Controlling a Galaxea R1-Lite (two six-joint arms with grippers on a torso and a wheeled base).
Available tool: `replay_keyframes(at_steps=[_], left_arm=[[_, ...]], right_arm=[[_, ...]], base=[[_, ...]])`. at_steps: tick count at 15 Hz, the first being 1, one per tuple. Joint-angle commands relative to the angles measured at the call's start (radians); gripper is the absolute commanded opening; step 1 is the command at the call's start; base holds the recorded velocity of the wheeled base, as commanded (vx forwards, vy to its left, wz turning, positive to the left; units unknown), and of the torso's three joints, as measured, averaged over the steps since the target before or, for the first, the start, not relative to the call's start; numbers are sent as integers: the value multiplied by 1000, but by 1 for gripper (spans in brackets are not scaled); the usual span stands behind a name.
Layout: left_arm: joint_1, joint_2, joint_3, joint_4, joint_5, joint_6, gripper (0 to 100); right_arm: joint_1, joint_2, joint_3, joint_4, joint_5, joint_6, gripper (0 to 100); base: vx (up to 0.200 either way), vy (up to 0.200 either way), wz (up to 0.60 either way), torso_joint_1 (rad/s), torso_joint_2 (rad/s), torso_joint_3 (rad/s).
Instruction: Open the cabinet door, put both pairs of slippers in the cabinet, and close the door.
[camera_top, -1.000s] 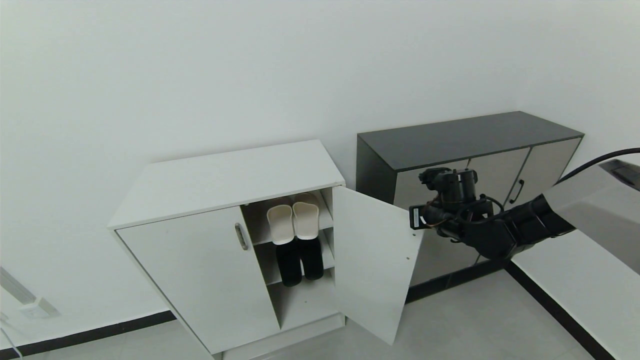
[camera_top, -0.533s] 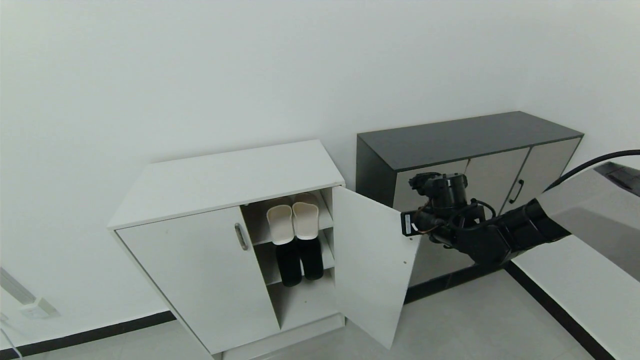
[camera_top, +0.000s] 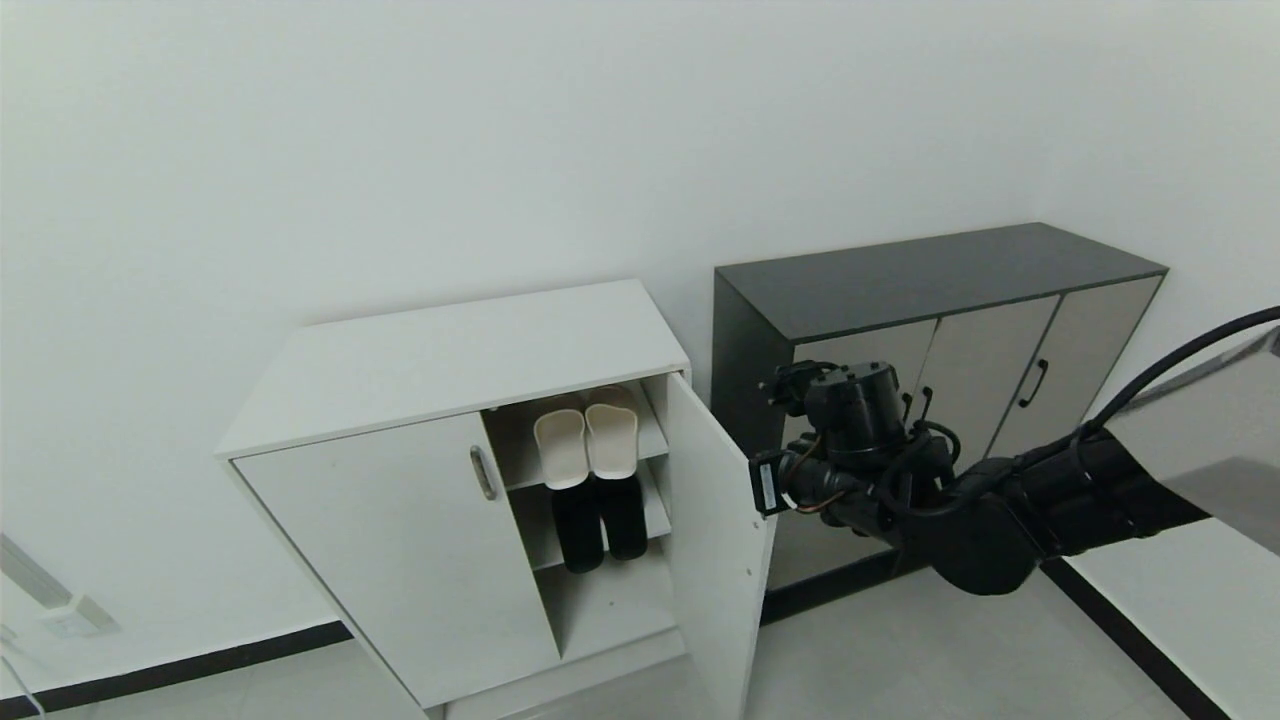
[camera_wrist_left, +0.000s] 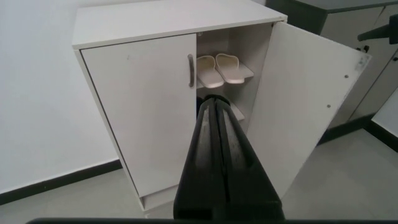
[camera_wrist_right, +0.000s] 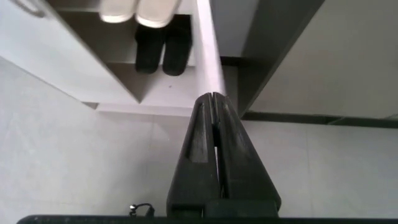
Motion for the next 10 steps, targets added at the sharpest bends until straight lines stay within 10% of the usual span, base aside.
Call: replay_keyframes(at_steps=[1,10], left_arm=[[0,1,1,0,0,1,0],[0,1,1,0,0,1,0]], right_arm=[[14,-39,27,-8,0,-5,0],[25,-52,68,-11,-5,-11,0]], base=[[0,0,0,0,0,0],[0,0,133,1,-1,0]])
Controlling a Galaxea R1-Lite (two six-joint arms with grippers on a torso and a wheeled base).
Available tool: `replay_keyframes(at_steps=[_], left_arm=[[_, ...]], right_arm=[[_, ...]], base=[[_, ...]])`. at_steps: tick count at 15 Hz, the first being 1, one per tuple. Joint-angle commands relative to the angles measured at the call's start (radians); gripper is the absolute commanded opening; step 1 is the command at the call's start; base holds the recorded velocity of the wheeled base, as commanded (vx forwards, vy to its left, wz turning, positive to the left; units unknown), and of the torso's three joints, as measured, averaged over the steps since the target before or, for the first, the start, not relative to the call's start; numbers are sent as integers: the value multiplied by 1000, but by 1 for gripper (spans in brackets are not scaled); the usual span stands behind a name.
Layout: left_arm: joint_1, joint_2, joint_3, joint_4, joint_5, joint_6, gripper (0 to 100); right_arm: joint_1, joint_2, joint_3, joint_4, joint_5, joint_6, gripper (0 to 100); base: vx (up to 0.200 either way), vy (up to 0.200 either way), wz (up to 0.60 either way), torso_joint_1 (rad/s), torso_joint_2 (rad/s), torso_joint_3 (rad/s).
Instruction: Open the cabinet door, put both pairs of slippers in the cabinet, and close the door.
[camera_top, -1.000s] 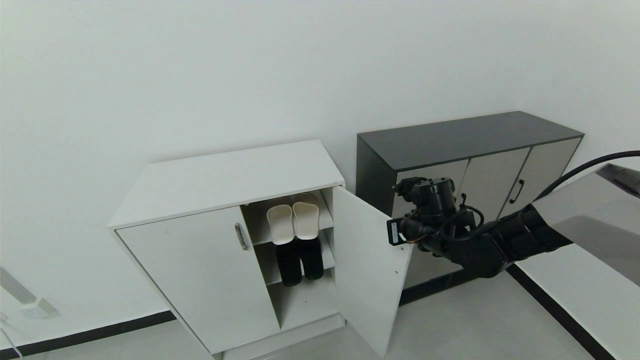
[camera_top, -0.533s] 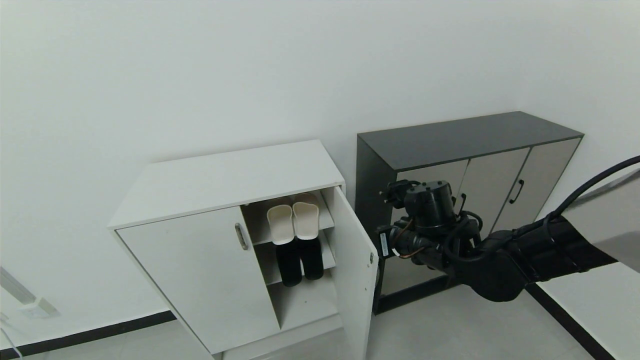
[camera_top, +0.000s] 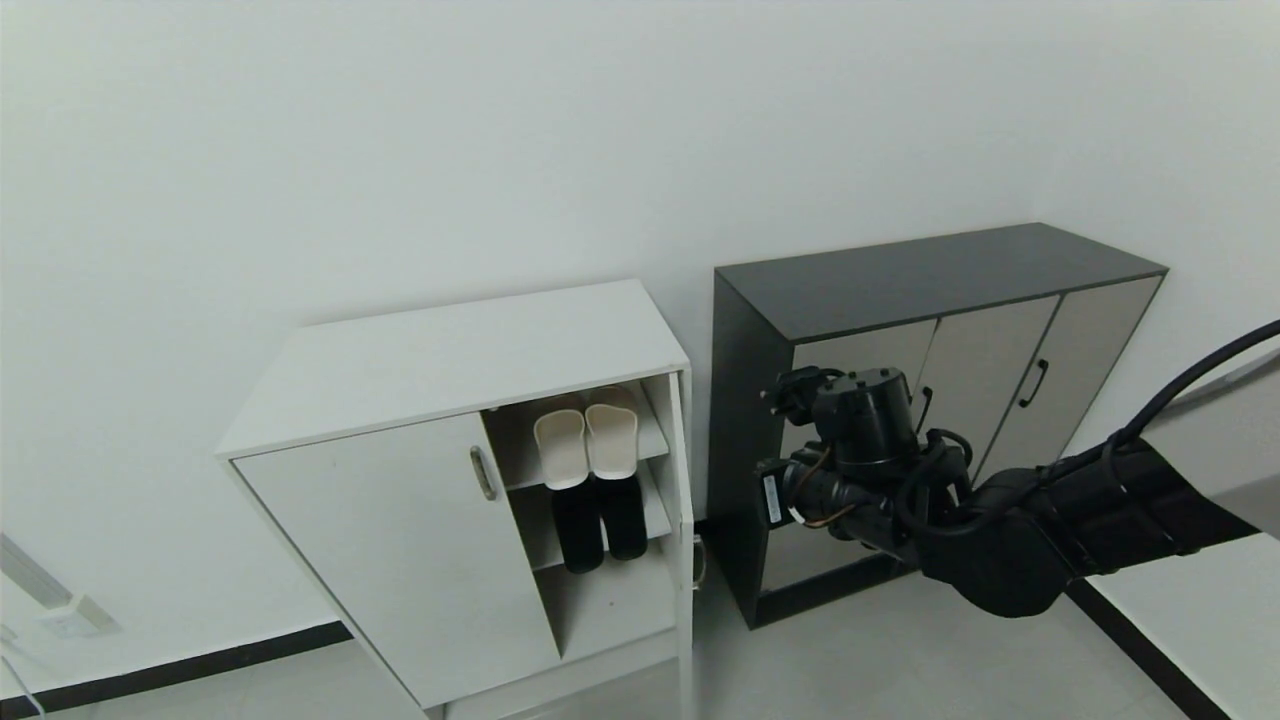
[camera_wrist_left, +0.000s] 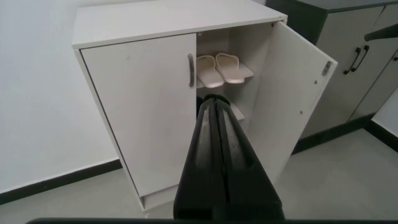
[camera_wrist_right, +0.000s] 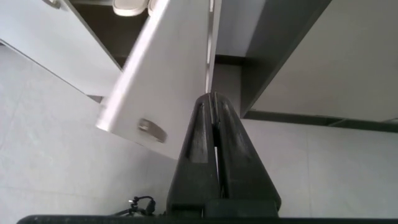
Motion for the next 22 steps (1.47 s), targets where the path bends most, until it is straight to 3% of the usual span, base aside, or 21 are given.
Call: replay_keyframes(at_steps=[1,4,13,19,22], left_arm=[[0,-1,0,0,0,2,0],[0,1,-1,0,0,0,0],[0,-1,0,0,0,3,0],[-2,1,0,0,0,5,0],[0,1,0,0,0,3,0]], right_arm=[[9,-12,10,0,1,-1,0],[23,-16,12,-2,2,-2,0],[-22,-84,78,6,44,-57,0],[-97,-125,240,-2,34,-116,0],[-97,-114,285,-2,34,-114,0]], base=[[0,0,600,-2,2,7],[0,0,600,4,2,4],[0,0,0,0,0,0],[200,0,0,1,1,5],[0,0,0,0,0,0]])
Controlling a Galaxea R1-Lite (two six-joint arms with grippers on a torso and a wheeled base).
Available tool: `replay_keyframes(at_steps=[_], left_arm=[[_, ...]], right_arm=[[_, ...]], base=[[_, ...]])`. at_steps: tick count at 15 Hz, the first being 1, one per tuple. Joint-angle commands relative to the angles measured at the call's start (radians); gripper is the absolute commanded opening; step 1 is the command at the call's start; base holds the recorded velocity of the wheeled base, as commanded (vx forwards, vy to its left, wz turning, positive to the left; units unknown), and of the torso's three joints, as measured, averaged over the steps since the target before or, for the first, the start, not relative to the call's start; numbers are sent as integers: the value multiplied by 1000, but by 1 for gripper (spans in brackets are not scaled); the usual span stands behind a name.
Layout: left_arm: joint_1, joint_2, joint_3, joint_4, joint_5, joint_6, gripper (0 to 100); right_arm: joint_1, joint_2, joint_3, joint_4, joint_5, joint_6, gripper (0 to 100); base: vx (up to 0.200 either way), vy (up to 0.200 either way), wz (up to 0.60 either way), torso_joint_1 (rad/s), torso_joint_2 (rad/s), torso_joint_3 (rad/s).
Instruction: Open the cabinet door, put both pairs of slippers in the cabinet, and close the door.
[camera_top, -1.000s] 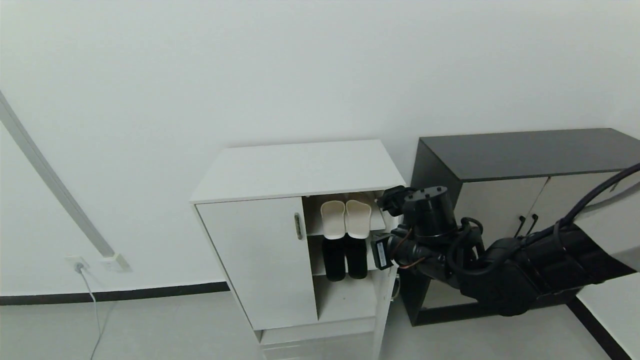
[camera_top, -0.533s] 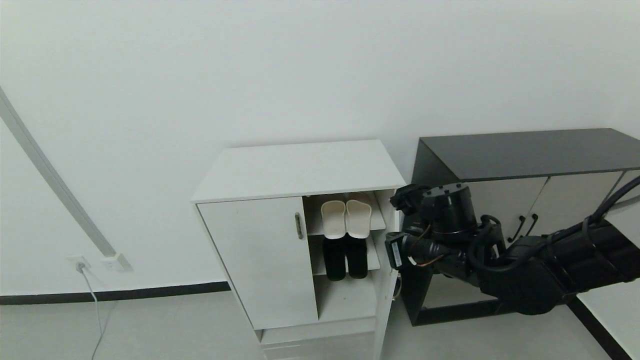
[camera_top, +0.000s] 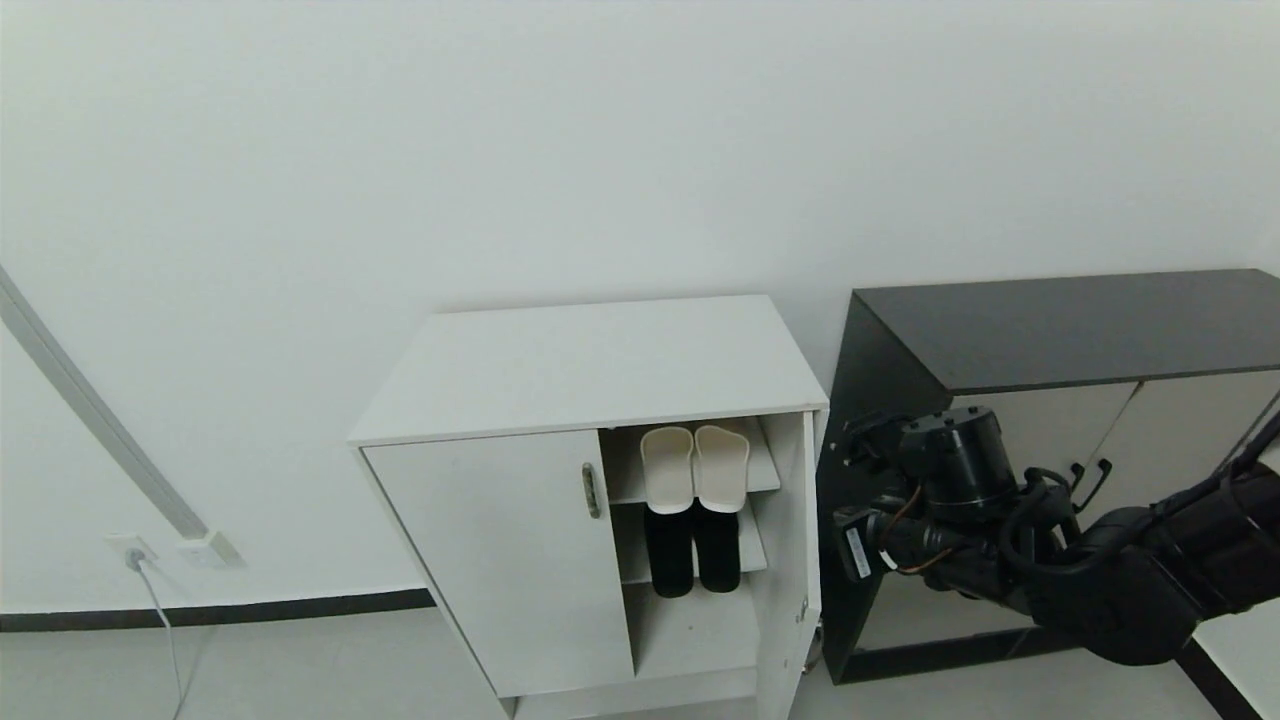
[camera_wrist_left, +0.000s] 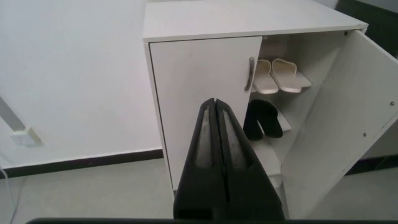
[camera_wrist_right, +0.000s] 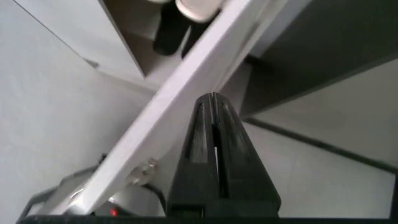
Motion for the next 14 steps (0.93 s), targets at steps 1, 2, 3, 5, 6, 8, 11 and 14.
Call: replay_keyframes(at_steps=[1,2,3,5,6,8,11,14], left_arm=[[0,1,0,0,0,-1,0],[0,-1,0,0,0,-1,0],[0,-1,0,0,0,-1,0],[0,-1,0,0,0,-1,0],[0,-1,0,0,0,-1,0],[0,-1,0,0,0,-1,0],[0,1,0,0,0,-1,0],[0,1,0,0,0,-1,0]], right_arm=[[1,28,8,-4,1,1,0],[1,41,3,-16,2,1,0],[5,61,3,-56,7,1,0],[14,99,-8,-111,8,1,0],[16,114,-17,-114,8,1,0],[19,151,-49,-125,11,4,0],[25,209,-89,-197,11,10,0],[30,288,-144,-274,16,13,0]], base=[[0,0,0,0,0,0],[0,0,0,0,0,0],[0,0,0,0,0,0],[0,0,0,0,0,0],[0,0,0,0,0,0],[0,0,0,0,0,0],[0,0,0,0,0,0],[0,0,0,0,0,0]])
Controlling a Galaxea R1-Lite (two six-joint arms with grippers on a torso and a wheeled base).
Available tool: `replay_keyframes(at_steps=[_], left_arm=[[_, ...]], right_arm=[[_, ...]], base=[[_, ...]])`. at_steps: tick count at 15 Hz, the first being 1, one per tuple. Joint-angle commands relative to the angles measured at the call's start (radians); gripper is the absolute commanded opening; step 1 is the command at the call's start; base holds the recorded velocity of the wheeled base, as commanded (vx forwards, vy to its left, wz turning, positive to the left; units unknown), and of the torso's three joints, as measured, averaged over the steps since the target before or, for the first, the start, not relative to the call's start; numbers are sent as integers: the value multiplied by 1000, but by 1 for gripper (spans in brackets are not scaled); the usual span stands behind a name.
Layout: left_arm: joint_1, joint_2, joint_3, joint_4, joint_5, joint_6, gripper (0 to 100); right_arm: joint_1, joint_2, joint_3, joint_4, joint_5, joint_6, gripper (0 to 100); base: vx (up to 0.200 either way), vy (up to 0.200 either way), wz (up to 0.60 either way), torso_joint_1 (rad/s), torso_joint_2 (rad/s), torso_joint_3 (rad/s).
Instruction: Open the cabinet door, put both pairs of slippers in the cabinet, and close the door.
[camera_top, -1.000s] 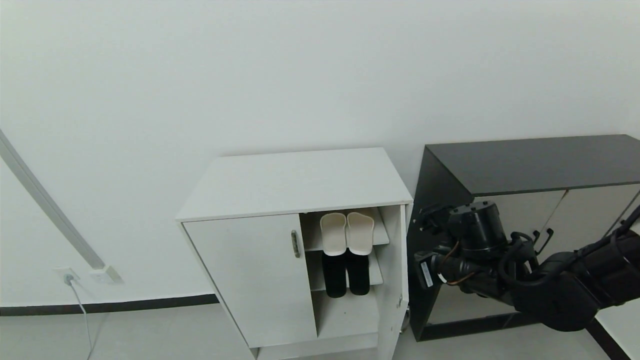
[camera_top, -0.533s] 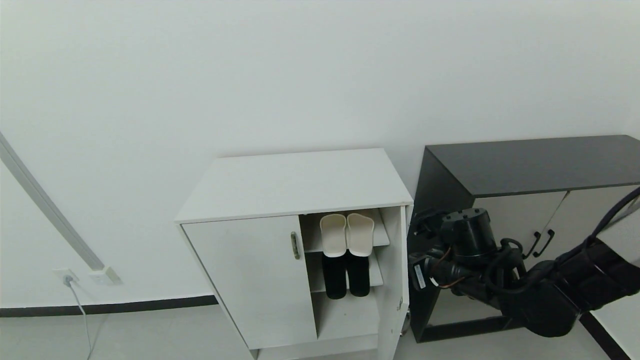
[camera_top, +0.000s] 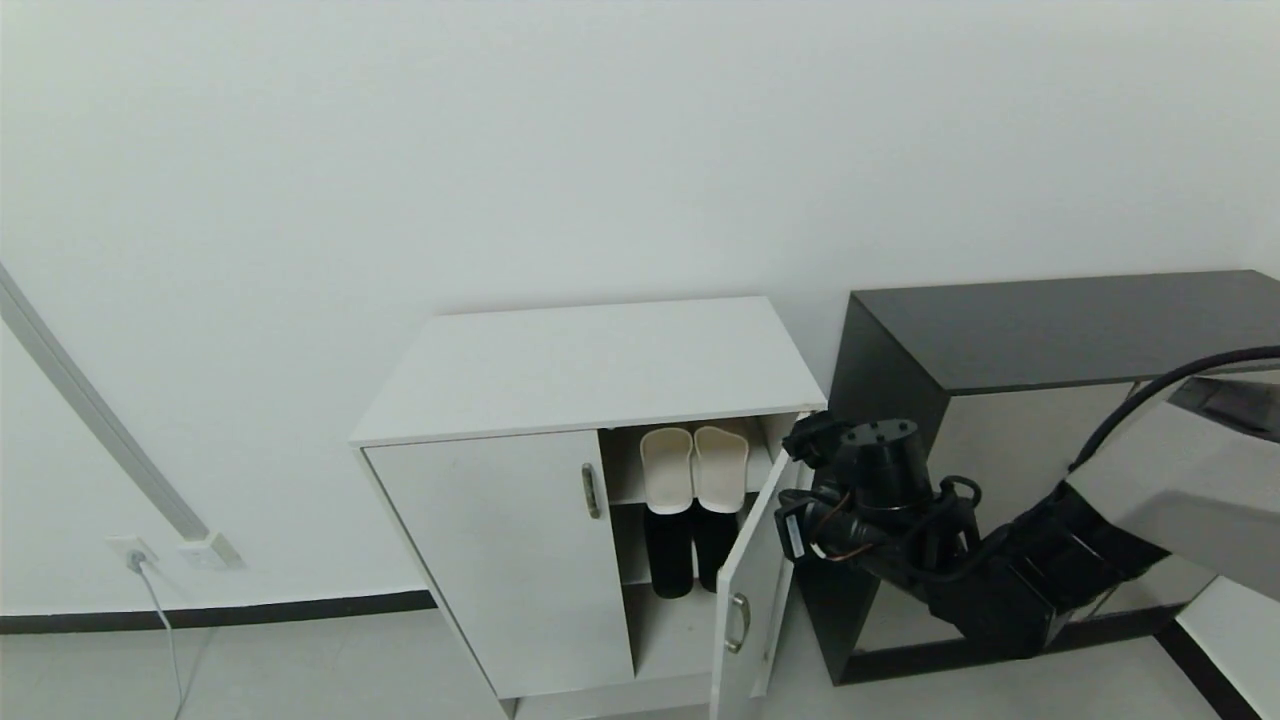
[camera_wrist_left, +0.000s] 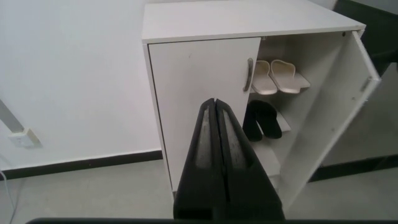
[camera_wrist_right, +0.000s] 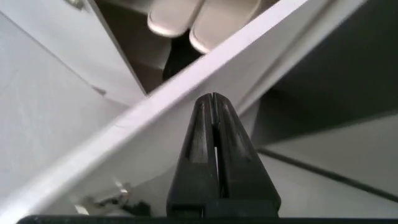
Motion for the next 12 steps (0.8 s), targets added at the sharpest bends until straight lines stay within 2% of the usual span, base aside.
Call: replay_keyframes(at_steps=[1,7,12], left_arm=[[0,1,0,0,0,0,0],[0,-1,0,0,0,0,0],[0,-1,0,0,0,0,0]], right_arm=[[4,90,-45,-43,2,-1,0],[-2,220,-190,-132,-3,19,0],[-13,271,-272,-135,2,19,0]], base=[[0,0,0,0,0,0],[0,0,0,0,0,0],[0,0,0,0,0,0]])
